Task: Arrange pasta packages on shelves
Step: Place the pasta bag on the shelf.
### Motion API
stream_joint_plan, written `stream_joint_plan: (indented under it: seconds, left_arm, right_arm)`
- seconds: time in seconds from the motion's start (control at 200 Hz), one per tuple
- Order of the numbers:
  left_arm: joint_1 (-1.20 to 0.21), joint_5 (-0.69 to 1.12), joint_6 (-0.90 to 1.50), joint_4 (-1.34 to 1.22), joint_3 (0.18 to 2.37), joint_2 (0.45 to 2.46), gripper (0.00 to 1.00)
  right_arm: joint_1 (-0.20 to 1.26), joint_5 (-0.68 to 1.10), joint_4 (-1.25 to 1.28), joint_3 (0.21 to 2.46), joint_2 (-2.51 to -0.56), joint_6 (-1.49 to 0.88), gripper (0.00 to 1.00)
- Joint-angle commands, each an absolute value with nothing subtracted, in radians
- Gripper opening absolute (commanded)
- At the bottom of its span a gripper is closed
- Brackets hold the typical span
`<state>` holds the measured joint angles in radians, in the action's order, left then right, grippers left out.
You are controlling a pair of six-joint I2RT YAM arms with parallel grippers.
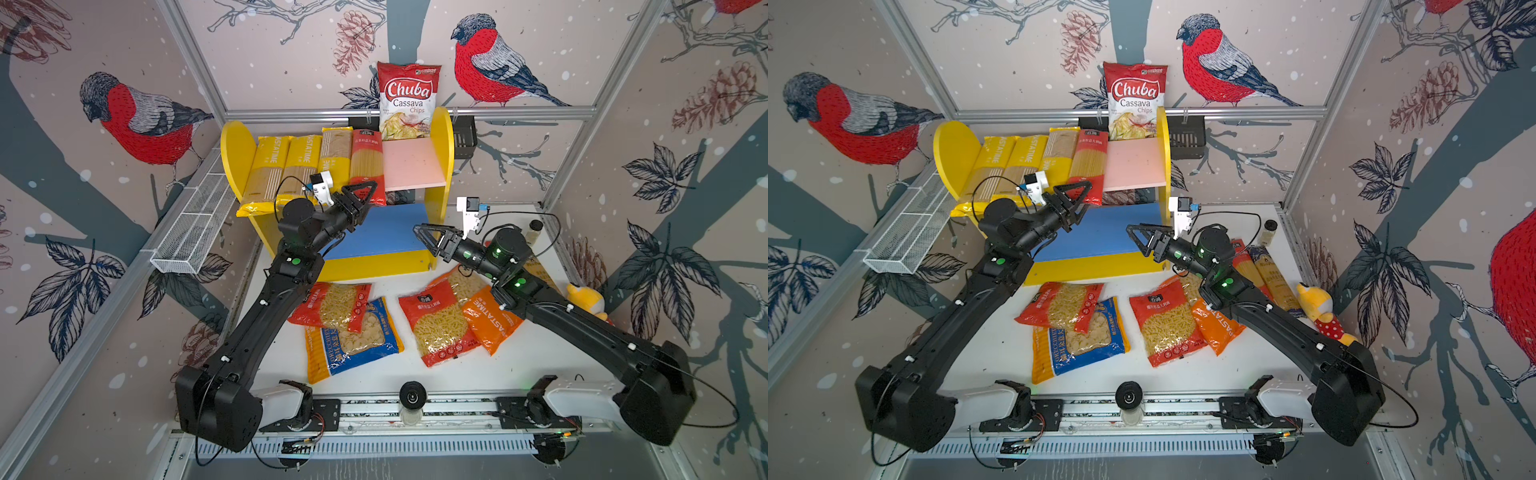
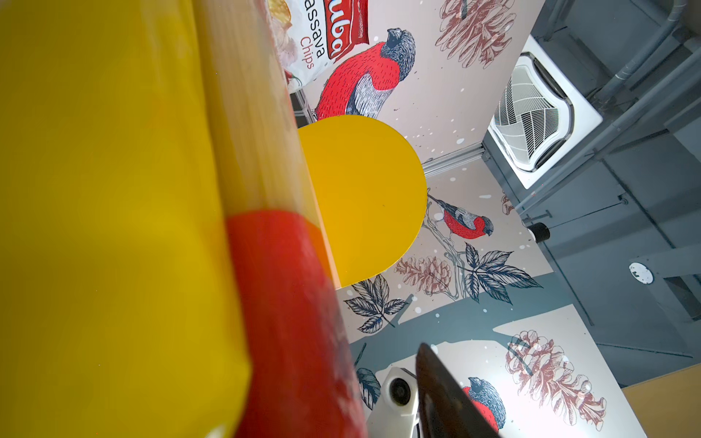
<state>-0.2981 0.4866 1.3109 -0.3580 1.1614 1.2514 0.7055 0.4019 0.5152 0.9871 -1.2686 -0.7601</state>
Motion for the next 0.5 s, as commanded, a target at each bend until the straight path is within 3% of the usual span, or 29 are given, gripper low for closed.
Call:
stream_joint_plan:
  seconds: [0.0,0.135,0.21,0.495]
  left_arm:
    - [-0.314,0.447,1.297,-0.426,1.116,1.217,0.56]
    - [-0.341,0.389,1.259,-0.435,1.037,1.168,0.56]
    - [-0.359,0.339,1.210,-0.412,1.025,1.147,0.47]
    - [-0.371,0.328,1.216,-0.524,1.006,1.180,0.29]
  right_arm:
    - [0.710,0.399,0.548,0.985,-1.270,-0.750,0.68]
    - [0.713,0.397,0.551,0.983,-1.274,-0.750,0.68]
    - [0.715,0.397,0.551,0.985,-1.278,-0.752,0.68]
    - [0.727,0.393,0.550,0.989,-1.284,-0.749,0.68]
